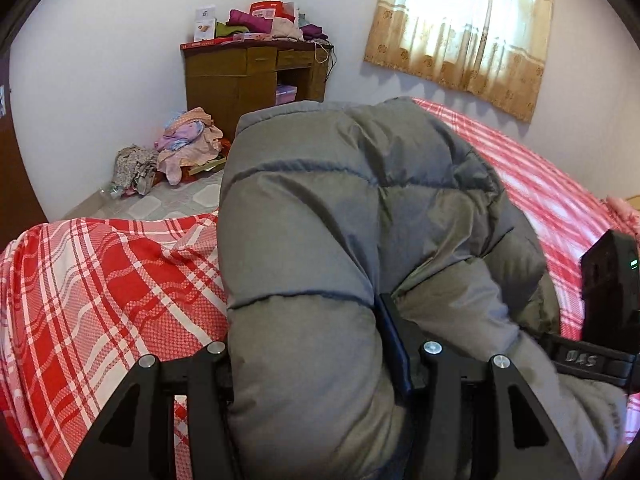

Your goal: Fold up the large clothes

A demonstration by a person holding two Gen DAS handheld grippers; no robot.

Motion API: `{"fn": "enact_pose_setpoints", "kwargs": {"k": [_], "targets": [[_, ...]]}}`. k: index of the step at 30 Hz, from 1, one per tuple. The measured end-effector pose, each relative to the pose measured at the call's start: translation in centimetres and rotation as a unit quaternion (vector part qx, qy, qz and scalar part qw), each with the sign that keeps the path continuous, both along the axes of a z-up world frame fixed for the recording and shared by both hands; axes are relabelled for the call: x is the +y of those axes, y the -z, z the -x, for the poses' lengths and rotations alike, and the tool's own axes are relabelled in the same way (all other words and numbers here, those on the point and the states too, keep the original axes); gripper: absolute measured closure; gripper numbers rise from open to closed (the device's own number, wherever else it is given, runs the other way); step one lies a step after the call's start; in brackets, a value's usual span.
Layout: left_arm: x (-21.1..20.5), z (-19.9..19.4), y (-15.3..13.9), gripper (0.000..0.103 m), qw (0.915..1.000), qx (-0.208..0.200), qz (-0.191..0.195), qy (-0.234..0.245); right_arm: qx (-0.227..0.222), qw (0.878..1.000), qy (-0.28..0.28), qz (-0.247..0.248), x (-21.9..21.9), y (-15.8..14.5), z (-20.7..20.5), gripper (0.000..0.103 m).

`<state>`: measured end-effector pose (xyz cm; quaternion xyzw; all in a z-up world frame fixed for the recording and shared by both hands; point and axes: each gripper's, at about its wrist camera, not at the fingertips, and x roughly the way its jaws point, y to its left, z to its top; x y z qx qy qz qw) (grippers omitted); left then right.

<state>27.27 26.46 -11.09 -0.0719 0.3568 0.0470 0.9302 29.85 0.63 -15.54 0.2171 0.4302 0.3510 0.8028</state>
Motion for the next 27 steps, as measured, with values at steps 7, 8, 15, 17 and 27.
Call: {"fn": "enact_pose_setpoints", "kwargs": {"k": [7,8,15,17,27], "targets": [[-1.0,0.4,0.4,0.047,0.9993,0.001,-0.038,0.004,-0.008,0.998,0.052,0.043,-3.1,-3.8,4.5,0.028],[-1.0,0.5,0.4,0.046,0.9993,0.0,-0.038,0.005,-0.015,0.997,0.061,0.052,-4.1,-4.5,5.4,0.028],[-1.1,0.8,0.6,0.046,0.999,-0.004,-0.044,0.001,-0.103,0.983,0.098,0.113,-4.6,-13.8,10.2,0.055],[-1.8,0.8,0.4,0.046,0.9986,-0.003,-0.053,0.0,-0.111,0.981,0.091,0.132,-1.0,-16.0,10.3,0.055],[-2.4,0.7,0.5,0.045,0.9977,0.004,-0.067,0.005,-0.009,0.96,0.187,0.21,4.5,-7.0,6.1,0.075]]}}
